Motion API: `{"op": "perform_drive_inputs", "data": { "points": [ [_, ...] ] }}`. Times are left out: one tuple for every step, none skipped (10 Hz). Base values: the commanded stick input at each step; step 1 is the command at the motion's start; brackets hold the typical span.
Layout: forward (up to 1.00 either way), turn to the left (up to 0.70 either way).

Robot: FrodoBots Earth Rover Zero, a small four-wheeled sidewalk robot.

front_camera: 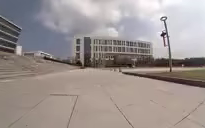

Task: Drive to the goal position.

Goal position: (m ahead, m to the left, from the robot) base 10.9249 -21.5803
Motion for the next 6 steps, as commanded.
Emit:
{"op": "perform_drive_inputs", "data": {
  "points": [
    [0.70,-0.17],
    [0.70,-0.33],
    [0.70,-0.31],
    [0.70,-0.27],
    [0.70,0.00],
    [0.70,0.00]
  ]
}}
